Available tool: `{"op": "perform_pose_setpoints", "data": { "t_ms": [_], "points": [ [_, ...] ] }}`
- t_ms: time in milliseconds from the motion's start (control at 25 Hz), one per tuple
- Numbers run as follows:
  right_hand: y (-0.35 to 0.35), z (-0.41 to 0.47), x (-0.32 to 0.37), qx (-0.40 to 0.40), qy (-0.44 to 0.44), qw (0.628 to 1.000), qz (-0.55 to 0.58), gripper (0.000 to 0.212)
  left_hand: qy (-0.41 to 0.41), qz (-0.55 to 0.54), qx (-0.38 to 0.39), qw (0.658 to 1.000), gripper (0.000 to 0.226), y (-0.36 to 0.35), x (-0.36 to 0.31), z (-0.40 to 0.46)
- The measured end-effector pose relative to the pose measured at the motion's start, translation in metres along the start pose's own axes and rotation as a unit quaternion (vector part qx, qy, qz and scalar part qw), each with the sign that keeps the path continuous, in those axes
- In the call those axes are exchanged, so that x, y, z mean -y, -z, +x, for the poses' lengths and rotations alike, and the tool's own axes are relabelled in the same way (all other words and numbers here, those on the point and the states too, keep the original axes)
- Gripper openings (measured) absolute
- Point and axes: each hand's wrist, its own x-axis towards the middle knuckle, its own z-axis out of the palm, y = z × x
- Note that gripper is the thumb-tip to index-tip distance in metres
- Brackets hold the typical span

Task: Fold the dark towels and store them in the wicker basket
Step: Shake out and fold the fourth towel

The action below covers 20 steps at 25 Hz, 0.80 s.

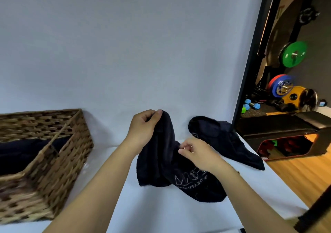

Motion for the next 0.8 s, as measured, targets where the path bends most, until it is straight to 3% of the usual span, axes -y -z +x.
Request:
{"op": "perform_pose_setpoints", "data": {
  "t_ms": [80, 200, 280, 400, 480, 600, 640, 680, 800],
  "points": [
    [-0.006, -0.001, -0.005, -0.024, -0.001, 0.999, -0.036, 0.018, 0.028, -0.013, -0.025, 0.999, 0.036, 0.01, 0.008, 0.0],
    [-0.017, -0.006, 0.001, 0.071, 0.013, 0.993, -0.092, 0.056, 0.039, -0.052, -0.046, 0.997, 0.036, 0.025, 0.011, -0.002],
    [-0.033, -0.007, -0.002, 0.078, 0.001, 0.986, -0.146, 0.049, 0.032, -0.022, -0.058, 0.998, 0.036, 0.034, 0.018, -0.006],
    [-0.039, 0.001, -0.007, -0.006, -0.009, 0.995, -0.1, 0.015, 0.04, 0.048, -0.109, 0.992, 0.038, 0.053, 0.041, -0.016],
    [-0.032, 0.009, -0.006, -0.103, -0.001, 0.994, 0.035, 0.015, 0.05, 0.064, -0.153, 0.985, 0.041, 0.068, 0.057, -0.024],
    [-0.01, 0.002, 0.019, -0.273, 0.052, 0.939, 0.201, 0.017, 0.021, 0.046, -0.237, 0.97, 0.04, 0.088, 0.064, -0.034],
    [-0.003, -0.005, 0.028, -0.27, 0.075, 0.933, 0.226, 0.017, 0.008, 0.037, -0.244, 0.969, 0.037, 0.095, 0.063, -0.036],
    [0.003, -0.014, 0.034, -0.217, 0.089, 0.944, 0.233, 0.02, -0.001, 0.021, -0.237, 0.971, 0.038, 0.102, 0.064, -0.038],
    [-0.003, -0.036, 0.035, 0.014, -0.003, 0.991, 0.129, 0.043, 0.042, 0.024, -0.144, 0.988, 0.053, 0.12, 0.076, -0.047]
  ]
}}
